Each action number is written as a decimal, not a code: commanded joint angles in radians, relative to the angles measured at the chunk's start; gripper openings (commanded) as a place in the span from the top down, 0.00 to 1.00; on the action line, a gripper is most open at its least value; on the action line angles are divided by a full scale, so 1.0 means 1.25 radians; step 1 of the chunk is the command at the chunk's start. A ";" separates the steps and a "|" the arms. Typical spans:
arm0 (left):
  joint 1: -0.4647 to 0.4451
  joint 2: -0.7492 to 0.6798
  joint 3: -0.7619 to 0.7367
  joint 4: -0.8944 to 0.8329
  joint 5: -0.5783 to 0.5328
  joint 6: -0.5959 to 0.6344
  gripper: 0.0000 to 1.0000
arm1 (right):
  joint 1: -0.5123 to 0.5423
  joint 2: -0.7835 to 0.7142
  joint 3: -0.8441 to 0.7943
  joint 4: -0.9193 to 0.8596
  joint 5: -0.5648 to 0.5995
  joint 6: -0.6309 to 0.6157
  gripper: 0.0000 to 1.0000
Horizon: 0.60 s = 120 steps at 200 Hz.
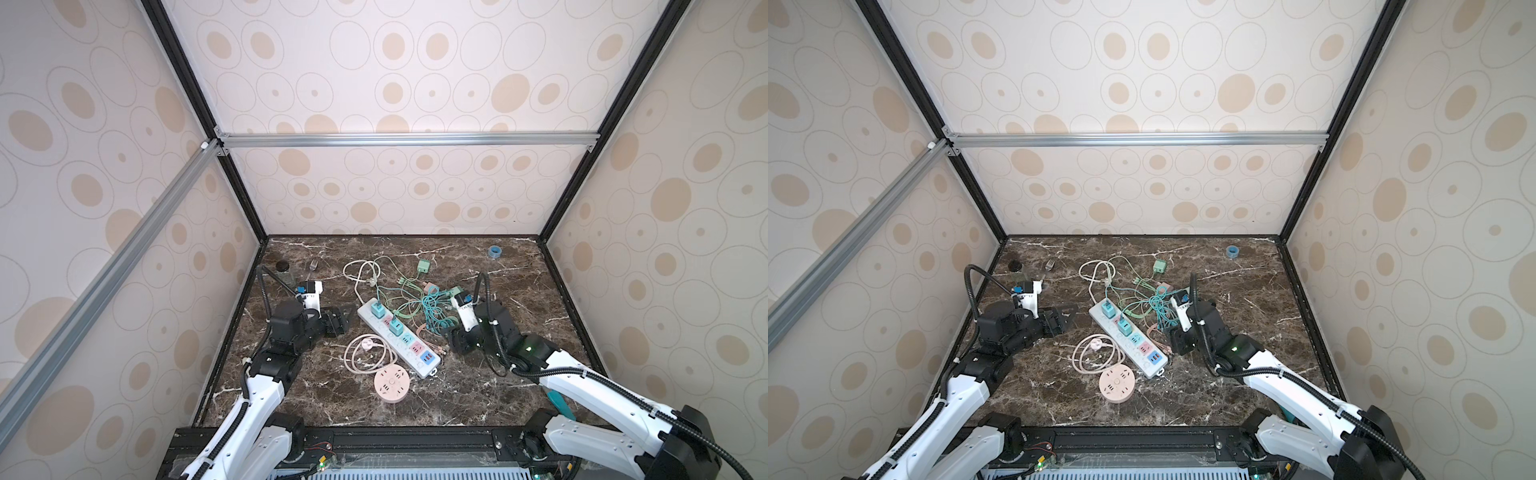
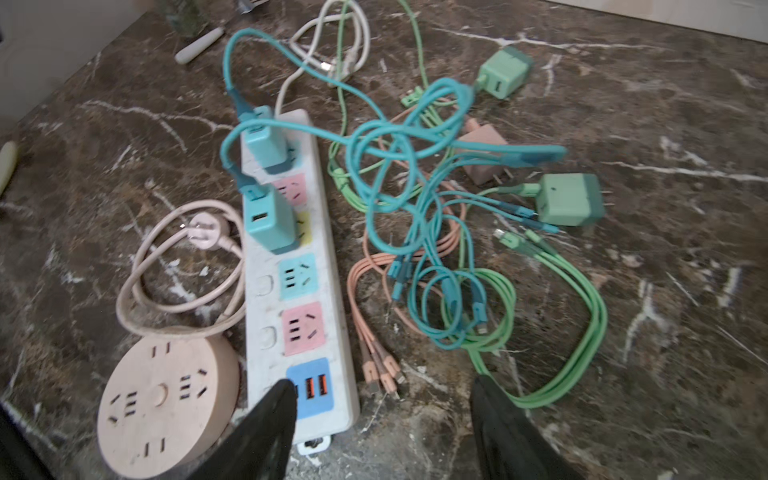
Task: Insert the plug
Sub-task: 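Open the right gripper and lift it off the plugged charger, then move the right gripper over the light green charger farther from the robot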
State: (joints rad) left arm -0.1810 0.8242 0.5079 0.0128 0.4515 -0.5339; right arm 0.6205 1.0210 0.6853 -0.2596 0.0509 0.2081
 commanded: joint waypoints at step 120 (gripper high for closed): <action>0.006 -0.048 -0.019 -0.013 0.024 0.007 0.10 | -0.229 0.357 0.173 0.071 0.057 0.217 0.28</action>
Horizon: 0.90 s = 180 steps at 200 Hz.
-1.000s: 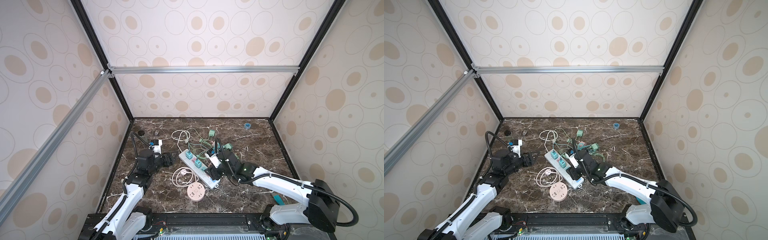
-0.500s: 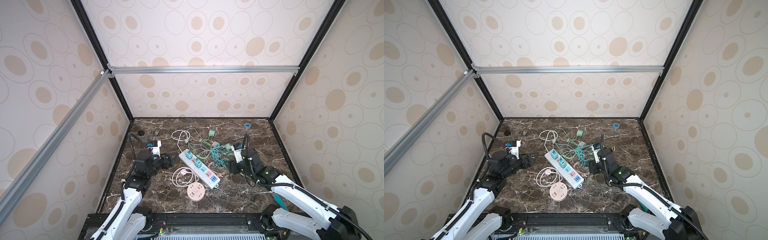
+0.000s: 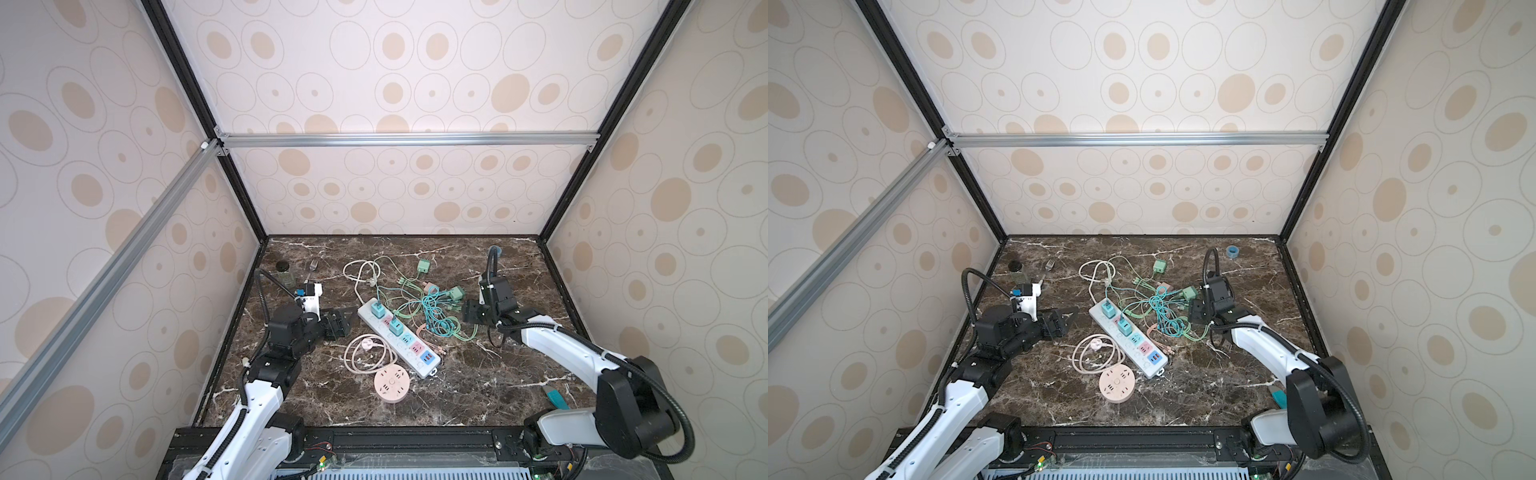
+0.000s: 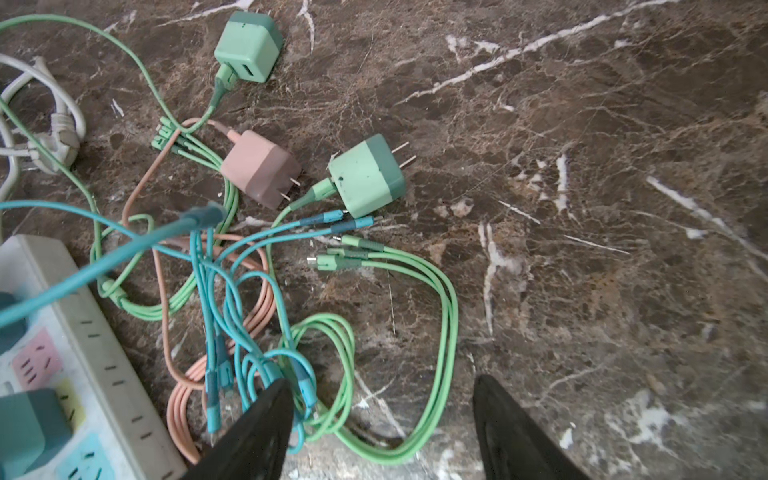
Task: Insert the plug
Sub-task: 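Move the right gripper over the light green charger farther from the robot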
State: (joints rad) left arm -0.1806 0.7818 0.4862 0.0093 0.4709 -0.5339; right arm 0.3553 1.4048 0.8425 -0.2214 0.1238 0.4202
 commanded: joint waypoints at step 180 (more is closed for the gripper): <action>0.006 -0.046 -0.002 -0.012 -0.019 0.010 0.09 | -0.046 0.371 0.251 0.066 -0.056 0.125 0.28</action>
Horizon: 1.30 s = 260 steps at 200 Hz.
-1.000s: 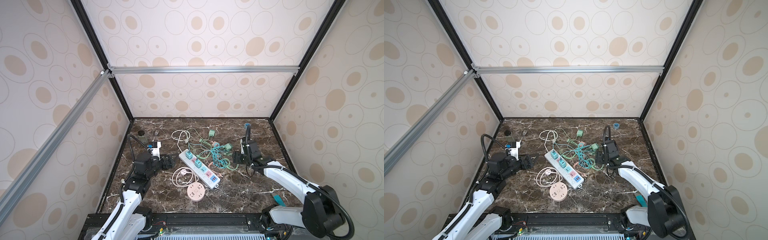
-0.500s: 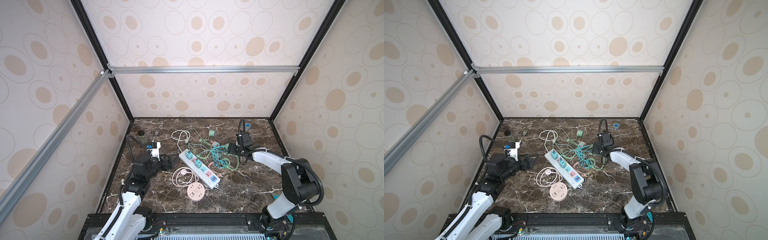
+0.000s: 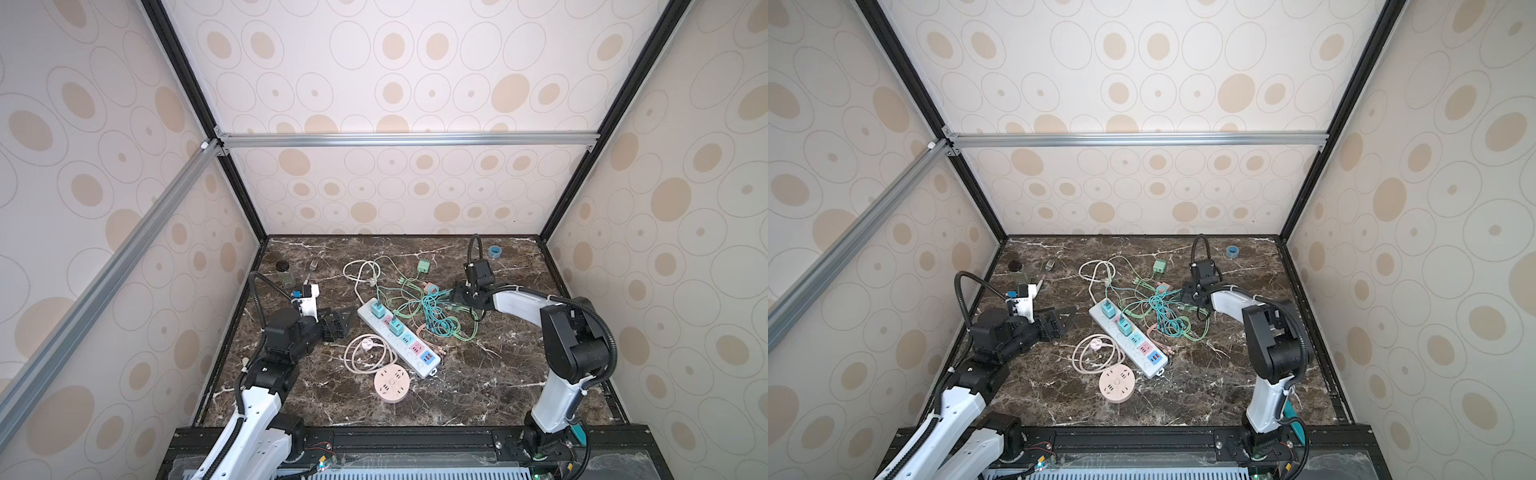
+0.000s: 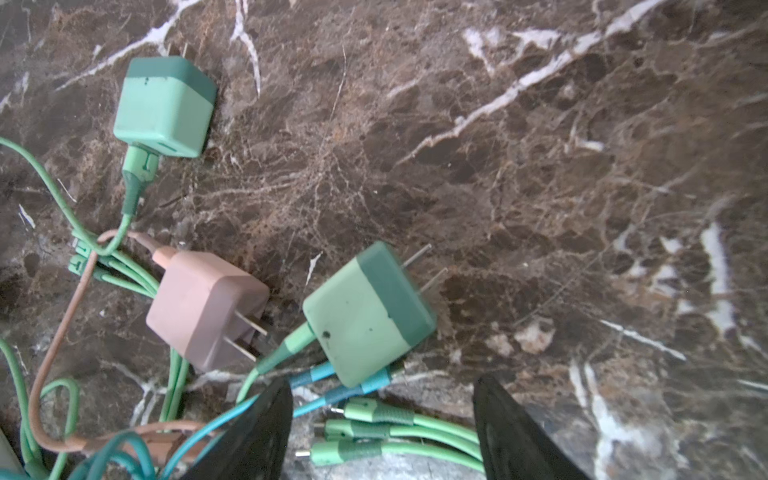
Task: Insert the plug
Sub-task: 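Move the right gripper over the light green charger farther from the robot, then lower the right gripper and grasp the light green charger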
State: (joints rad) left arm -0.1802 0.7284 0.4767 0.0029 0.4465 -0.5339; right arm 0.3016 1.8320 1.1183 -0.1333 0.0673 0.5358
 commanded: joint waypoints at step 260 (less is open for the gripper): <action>0.006 -0.018 0.003 -0.006 0.001 0.009 0.09 | 0.057 0.226 0.286 -0.169 0.086 0.012 0.36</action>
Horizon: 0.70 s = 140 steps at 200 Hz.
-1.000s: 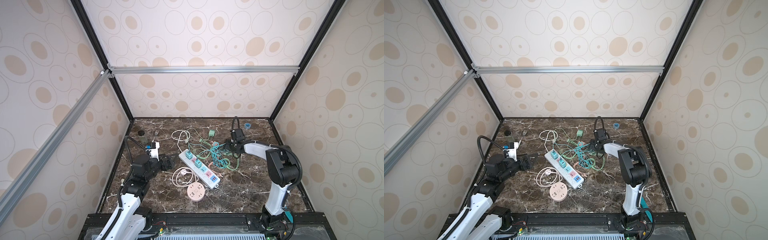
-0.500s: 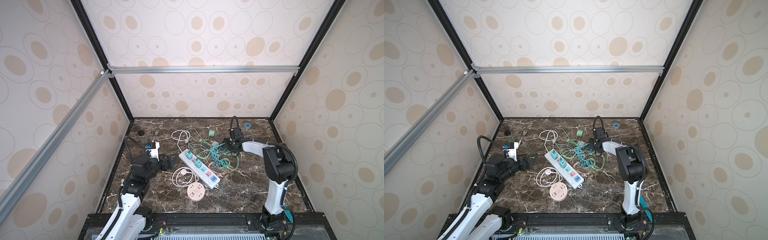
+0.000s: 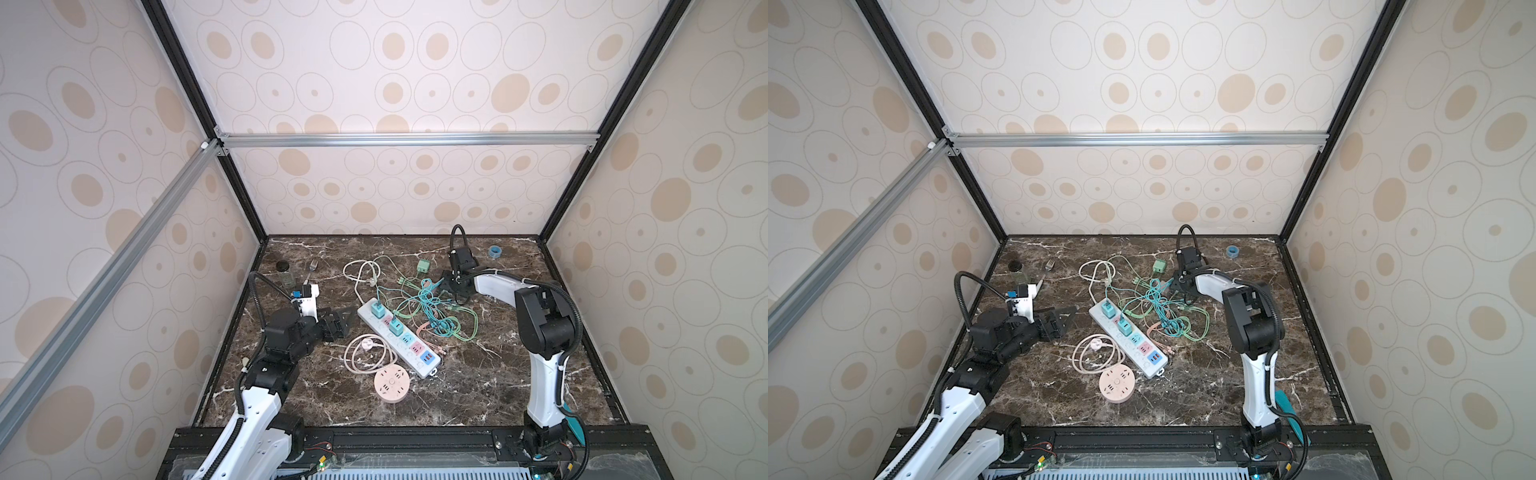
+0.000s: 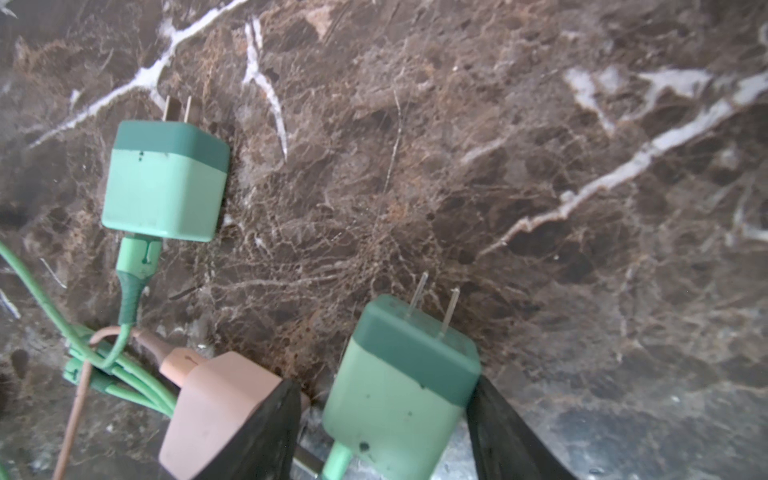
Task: Insert the plug
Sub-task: 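Lower the right gripper and grasp the light green charger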
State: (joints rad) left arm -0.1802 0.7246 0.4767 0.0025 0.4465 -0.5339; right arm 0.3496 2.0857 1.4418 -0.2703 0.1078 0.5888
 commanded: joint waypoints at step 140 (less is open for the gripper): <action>0.006 -0.026 0.000 -0.009 -0.001 0.007 0.09 | 0.025 0.086 0.092 -0.082 0.073 -0.019 0.41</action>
State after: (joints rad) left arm -0.1802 0.7109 0.4763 0.0025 0.4465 -0.5339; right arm 0.3805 2.1525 1.5238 -0.3374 0.1894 0.5533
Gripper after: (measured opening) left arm 0.912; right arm 0.597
